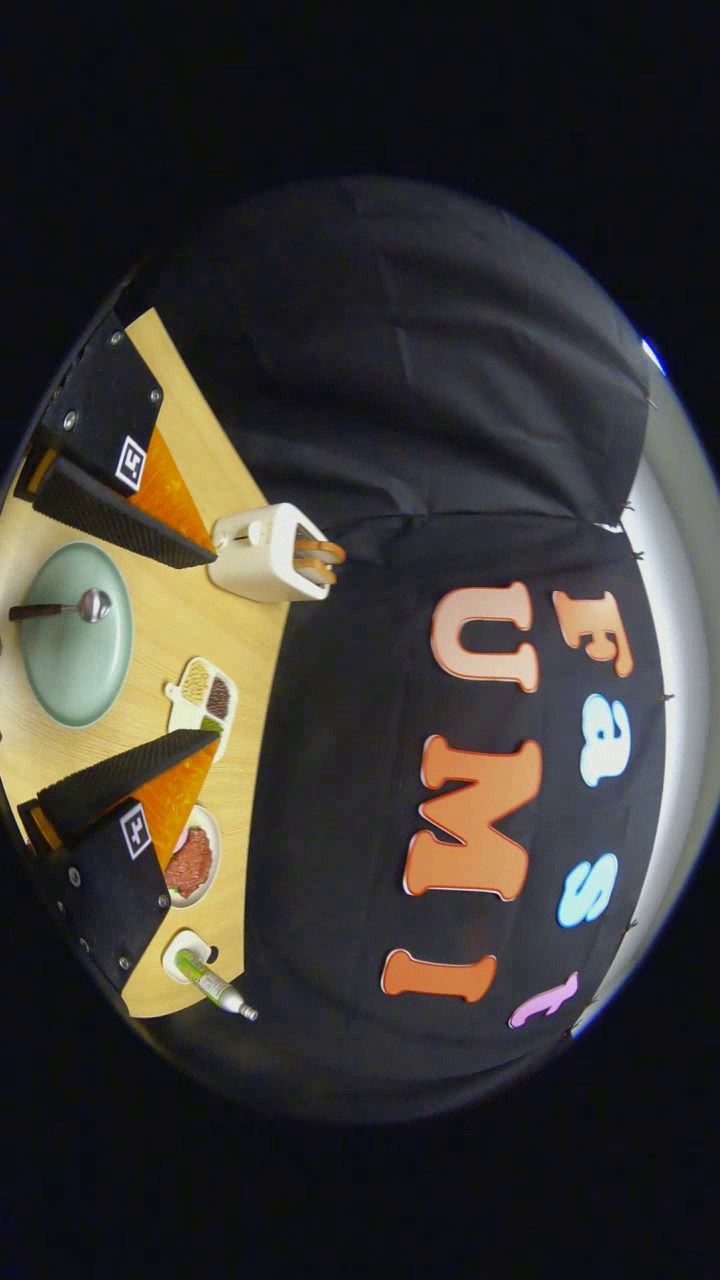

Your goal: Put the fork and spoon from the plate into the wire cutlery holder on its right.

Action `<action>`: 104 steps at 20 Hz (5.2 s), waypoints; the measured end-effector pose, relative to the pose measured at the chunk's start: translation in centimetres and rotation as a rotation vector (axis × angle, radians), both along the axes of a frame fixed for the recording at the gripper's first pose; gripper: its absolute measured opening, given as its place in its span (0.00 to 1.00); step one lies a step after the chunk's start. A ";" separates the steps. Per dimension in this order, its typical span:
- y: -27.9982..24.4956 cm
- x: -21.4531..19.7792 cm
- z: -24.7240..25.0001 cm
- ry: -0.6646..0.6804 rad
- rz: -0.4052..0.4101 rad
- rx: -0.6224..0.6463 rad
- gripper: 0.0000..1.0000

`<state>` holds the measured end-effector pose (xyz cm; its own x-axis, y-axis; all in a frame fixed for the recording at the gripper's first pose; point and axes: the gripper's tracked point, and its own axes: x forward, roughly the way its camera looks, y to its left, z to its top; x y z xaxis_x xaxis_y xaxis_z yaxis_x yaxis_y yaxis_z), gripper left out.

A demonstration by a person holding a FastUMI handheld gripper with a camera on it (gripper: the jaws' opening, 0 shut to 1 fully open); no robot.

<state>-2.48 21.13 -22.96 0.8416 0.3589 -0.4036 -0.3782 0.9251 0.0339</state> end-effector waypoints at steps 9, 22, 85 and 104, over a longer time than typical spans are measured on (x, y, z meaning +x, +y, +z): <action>1.9 -3.6 -13.1 0.455 0.124 -0.152 0.96; 1.3 -8.1 -23.3 0.890 0.196 -0.428 0.49; -34.9 1.3 7.9 -0.072 -0.519 0.097 0.39; -29.2 3.2 25.6 -0.563 -0.384 0.077 0.88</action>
